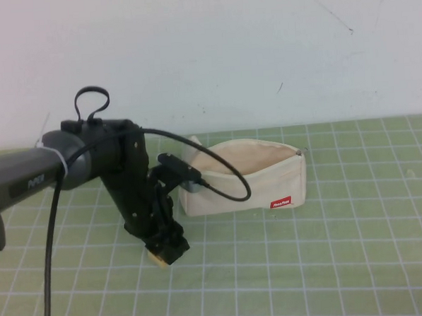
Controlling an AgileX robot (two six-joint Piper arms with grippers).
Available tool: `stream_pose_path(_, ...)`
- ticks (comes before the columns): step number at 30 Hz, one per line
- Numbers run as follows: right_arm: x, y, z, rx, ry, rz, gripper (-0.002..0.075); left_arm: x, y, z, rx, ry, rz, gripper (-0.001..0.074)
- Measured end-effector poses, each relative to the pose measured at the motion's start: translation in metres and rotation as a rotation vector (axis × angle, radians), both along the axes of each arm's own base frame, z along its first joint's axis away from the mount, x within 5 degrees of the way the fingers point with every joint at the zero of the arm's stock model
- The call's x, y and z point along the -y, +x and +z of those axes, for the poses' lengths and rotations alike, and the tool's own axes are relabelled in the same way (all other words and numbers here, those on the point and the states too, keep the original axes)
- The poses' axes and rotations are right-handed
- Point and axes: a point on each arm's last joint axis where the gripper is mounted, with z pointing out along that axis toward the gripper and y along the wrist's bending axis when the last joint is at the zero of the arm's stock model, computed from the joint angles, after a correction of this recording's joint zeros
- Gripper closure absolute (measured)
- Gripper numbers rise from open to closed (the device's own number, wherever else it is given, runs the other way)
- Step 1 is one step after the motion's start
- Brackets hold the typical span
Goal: Put eraser into pencil case
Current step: Pick up the eraser from the table, then place the eraser on the pencil case
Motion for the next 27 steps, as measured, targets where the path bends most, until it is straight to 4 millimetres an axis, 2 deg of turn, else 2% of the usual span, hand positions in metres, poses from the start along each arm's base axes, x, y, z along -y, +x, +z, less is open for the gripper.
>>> stream_pose_path(5, 0.0, 0.0, 0.0, 0.0, 0.0, 0.0, 0.0727, 0.005, 0.005, 0.026, -0.047, 0.004, 0.0, 0.0454)
stream_pose_path(10, 0.0, 0.0, 0.0, 0.0, 0.0, 0.0, 0.0727, 0.01, 0.014, 0.065, -0.045, -0.025, 0.038, 0.0454)
stream_pose_path(15, 0.0, 0.0, 0.0, 0.0, 0.0, 0.0, 0.0727, 0.028, 0.015, 0.11, -0.003, -0.229, 0.08, 0.0454)
stream_pose_path(19, 0.0, 0.0, 0.0, 0.0, 0.0, 0.0, 0.0727, 0.048, 0.011, 0.152, 0.062, -0.404, 0.023, 0.0454)
stream_pose_path(23, 0.0, 0.0, 0.0, 0.0, 0.0, 0.0, 0.0727, 0.07, 0.011, 0.166, 0.212, -0.472, -0.051, 0.0454)
stream_pose_path(27, 0.0, 0.0, 0.0, 0.0, 0.0, 0.0, 0.0727, 0.087, 0.017, 0.159, 0.342, -0.439, -0.103, 0.0454)
